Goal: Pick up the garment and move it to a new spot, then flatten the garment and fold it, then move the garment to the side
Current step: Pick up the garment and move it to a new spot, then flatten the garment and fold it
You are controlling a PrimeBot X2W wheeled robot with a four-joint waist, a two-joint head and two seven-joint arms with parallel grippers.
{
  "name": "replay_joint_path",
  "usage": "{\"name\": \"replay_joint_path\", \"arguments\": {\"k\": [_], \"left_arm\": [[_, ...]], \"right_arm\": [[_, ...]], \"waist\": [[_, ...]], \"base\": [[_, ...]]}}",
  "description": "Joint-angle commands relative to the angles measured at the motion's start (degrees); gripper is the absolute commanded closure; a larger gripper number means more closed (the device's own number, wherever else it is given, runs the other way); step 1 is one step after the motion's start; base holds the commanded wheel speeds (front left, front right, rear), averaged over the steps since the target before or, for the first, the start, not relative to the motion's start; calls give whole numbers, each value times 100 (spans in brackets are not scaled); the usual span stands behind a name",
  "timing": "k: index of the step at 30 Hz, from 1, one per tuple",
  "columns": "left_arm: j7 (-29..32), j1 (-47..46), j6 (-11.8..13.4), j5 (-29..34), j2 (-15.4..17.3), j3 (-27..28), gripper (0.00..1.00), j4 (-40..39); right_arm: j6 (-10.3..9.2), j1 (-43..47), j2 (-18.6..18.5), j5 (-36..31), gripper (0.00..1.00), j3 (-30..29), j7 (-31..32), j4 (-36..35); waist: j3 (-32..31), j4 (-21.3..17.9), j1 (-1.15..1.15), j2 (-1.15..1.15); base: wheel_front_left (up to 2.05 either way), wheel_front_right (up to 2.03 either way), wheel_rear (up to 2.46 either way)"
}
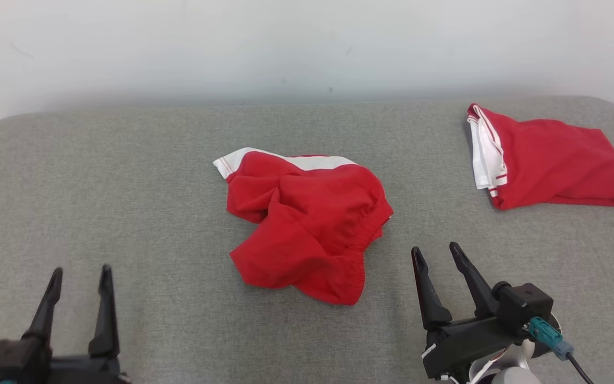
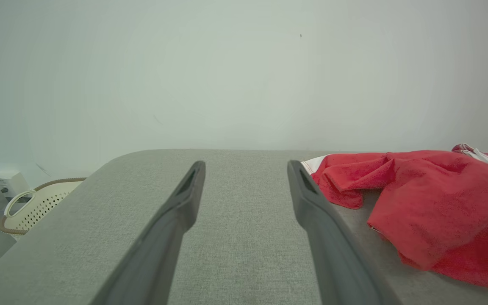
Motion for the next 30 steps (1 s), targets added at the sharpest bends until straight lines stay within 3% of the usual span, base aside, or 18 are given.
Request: {"name": "replay_joint_path", "arguments": {"k": [1,10,26,30], "left_arm": [[-26,228,-6,81,-20,145,0,-22],[-26,864,-47,227,-249,672,0,112],[-27,979,-564,502,-819,1211,0,302],[-27,917,-717,631,-975,1223,0,380]], "right_arm": [[-6,62,-4,36,0,17,36,14],[-6,121,-4,159,0,146,351,182],[-6,-101,-37,434,0,644,874,857],[-6,-387,-59,521,0,773,840,1364]], "waist": [[-28,53,0,0],[-100,152,0,0],[-161,306,0,0],[-165,459,0,0]], "base": [[0,0,0],[0,0,0],[0,0,0],[0,0,0]]}}
